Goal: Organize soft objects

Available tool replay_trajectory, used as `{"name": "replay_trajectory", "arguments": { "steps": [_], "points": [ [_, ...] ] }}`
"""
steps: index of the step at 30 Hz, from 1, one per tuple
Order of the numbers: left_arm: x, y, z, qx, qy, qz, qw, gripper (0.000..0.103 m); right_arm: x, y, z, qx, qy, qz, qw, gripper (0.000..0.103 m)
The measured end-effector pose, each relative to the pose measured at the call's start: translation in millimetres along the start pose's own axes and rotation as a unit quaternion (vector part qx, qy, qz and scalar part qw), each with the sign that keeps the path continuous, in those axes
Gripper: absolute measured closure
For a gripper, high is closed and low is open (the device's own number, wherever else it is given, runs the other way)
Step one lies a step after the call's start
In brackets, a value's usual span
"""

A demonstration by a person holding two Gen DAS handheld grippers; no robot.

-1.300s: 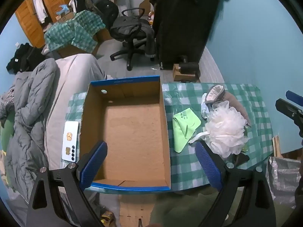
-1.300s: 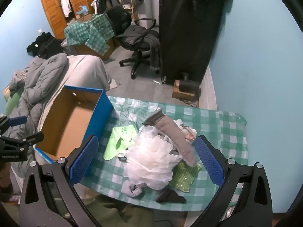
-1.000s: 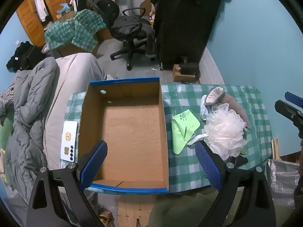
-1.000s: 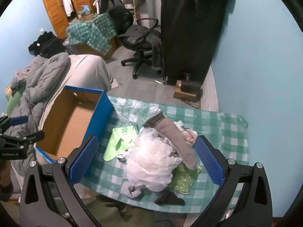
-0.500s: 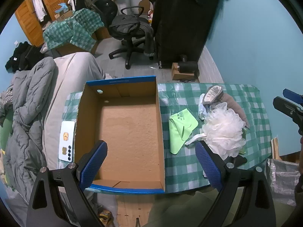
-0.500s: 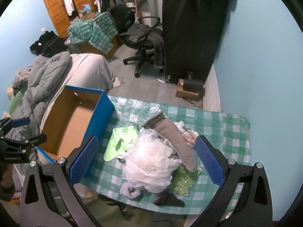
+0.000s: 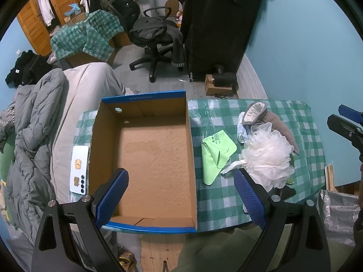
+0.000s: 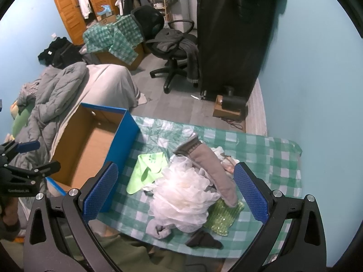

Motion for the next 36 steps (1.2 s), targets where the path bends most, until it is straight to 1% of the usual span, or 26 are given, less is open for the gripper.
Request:
{"name": "replay_trajectory", "arguments": {
  "steps": [5, 36],
  "points": [
    [2.4, -2.2, -0.1, 0.001, 0.001, -0.003, 1.0000, 0.008, 2.7, 5.8, -1.2, -0.001, 0.001, 0.004, 1.000, 0.002],
    [4.3, -5.7, -0.1, 0.000, 0.005, -0.007, 1.0000, 0.008, 2.5, 3.2, 0.3, 0.003, 0.006, 0.010, 1.000, 0.002]
  ]
}}
Point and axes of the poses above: each gripper's, at about its wrist camera, not at the fingertips, and x roughly the way its jaws point, y to its left, z to its top, the point moved 3 cm from there along x, roughly the way its jaws point
